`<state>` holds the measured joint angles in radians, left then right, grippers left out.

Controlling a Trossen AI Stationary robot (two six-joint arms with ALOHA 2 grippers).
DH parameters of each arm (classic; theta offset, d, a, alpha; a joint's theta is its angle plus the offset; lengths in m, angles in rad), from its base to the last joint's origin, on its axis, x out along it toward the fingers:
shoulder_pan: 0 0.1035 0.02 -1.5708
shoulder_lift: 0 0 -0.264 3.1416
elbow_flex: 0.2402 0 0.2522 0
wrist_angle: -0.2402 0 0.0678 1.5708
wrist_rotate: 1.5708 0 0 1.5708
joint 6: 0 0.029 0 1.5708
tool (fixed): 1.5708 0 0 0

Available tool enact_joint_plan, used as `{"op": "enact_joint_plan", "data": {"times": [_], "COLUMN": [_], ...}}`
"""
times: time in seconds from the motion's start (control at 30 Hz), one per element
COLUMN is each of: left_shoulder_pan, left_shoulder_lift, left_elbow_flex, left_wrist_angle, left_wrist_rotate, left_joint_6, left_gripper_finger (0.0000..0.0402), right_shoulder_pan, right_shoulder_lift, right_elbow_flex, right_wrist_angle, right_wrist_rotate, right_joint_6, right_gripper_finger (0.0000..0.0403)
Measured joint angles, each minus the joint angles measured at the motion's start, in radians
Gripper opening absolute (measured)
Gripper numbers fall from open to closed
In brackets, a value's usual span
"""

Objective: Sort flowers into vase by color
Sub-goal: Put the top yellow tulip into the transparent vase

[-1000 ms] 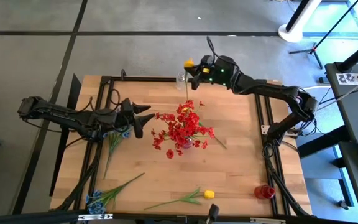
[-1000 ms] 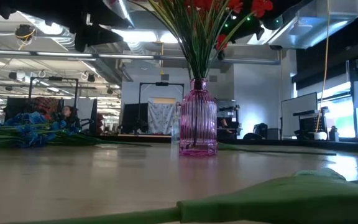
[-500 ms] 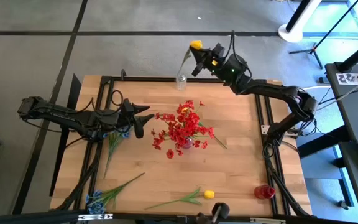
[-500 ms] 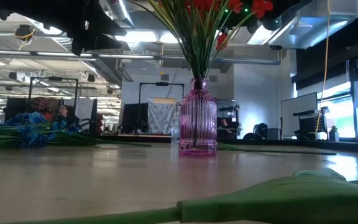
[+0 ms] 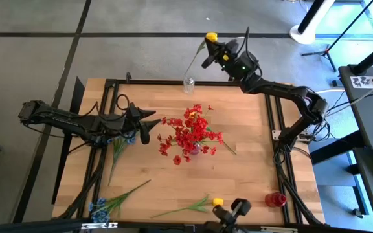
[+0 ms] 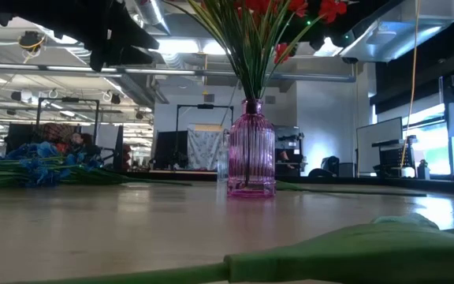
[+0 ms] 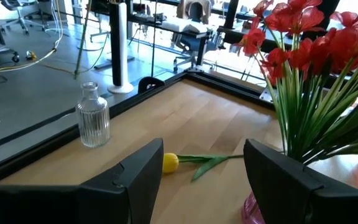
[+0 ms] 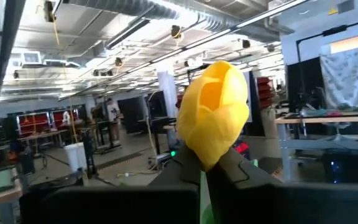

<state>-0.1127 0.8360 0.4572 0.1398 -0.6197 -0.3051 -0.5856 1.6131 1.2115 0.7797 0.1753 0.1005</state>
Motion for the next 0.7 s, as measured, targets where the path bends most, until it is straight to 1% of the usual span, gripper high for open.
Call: {"op": "enact_joint_plan", "data": {"times": [0.17,0.37,0.7], "left_shoulder_pan": [-0.001,-0.001,-0.001], "left_shoulder_lift": [0.0,0.0,0.0], "left_elbow_flex": [0.0,0.0,0.0], "left_wrist_angle": [-0.011,-0.028,-0.032], "left_wrist_rotate": [0.0,0.0,0.0], "left_joint_6": [-0.007,-0.015,-0.008], "left_gripper_finger": [0.0218,0.0218,0.0218], "right_shoulder_pan": [0.0,0.002,0.004], "right_shoulder_lift": [0.0,0.0,-0.019], "right_elbow_flex": [0.003,0.003,0.003], "right_wrist_angle": [-0.003,-0.066,-0.078], "right_wrist_rotate": [0.043,0.043,0.032], "right_joint_6": [-0.054,-0.056,-0.056], "right_gripper_finger": [0.0005,0.0005,0.0005]}}
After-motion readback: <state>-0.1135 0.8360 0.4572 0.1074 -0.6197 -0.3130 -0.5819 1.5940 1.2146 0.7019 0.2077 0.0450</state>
